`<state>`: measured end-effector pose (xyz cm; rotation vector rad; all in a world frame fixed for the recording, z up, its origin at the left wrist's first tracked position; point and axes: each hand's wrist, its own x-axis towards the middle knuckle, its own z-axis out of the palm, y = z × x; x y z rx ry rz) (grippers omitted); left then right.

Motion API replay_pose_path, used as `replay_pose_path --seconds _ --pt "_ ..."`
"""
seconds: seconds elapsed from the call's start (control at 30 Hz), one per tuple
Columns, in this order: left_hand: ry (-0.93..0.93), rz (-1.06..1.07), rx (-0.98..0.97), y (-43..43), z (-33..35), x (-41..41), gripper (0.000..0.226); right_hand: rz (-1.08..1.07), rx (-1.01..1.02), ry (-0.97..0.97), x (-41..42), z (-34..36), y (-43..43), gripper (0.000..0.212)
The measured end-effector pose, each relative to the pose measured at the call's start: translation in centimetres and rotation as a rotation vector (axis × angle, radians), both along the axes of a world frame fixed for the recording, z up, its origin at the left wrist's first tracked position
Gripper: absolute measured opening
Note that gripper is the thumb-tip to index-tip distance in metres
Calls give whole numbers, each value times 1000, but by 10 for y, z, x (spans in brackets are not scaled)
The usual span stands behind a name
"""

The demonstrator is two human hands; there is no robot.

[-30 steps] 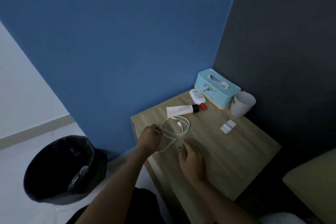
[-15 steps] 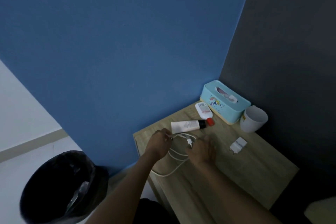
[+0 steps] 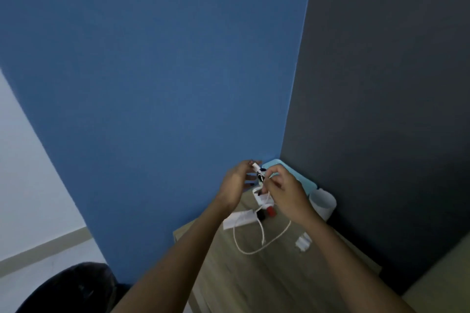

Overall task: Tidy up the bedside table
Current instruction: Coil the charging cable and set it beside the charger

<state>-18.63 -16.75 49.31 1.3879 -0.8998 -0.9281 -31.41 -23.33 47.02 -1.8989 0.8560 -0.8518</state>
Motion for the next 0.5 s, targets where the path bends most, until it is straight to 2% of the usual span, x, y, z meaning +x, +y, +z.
replay_pose_path --seconds 0.07,0.17,0.27,0.33,0.43,0.5 --pt "-219 85 -103 0 19 -1 38 -10 -28 -57 -2 18 -3 15" --pt "-697 61 -149 1 48 1 62 24 -52 -78 -5 43 -2 11" --pt "-1087 -86 -138 2 69 -1 48 55 -68 -65 -7 61 1 12" --pt "-1187 -162 -67 7 78 -9 40 60 -59 -83 -10 69 0 15" --pt "-1169 -237 51 13 84 -24 38 99 -15 -121 -18 80 -3 7" --pt "-1153 -250 75 17 90 -30 37 144 42 -180 -25 85 -2 16"
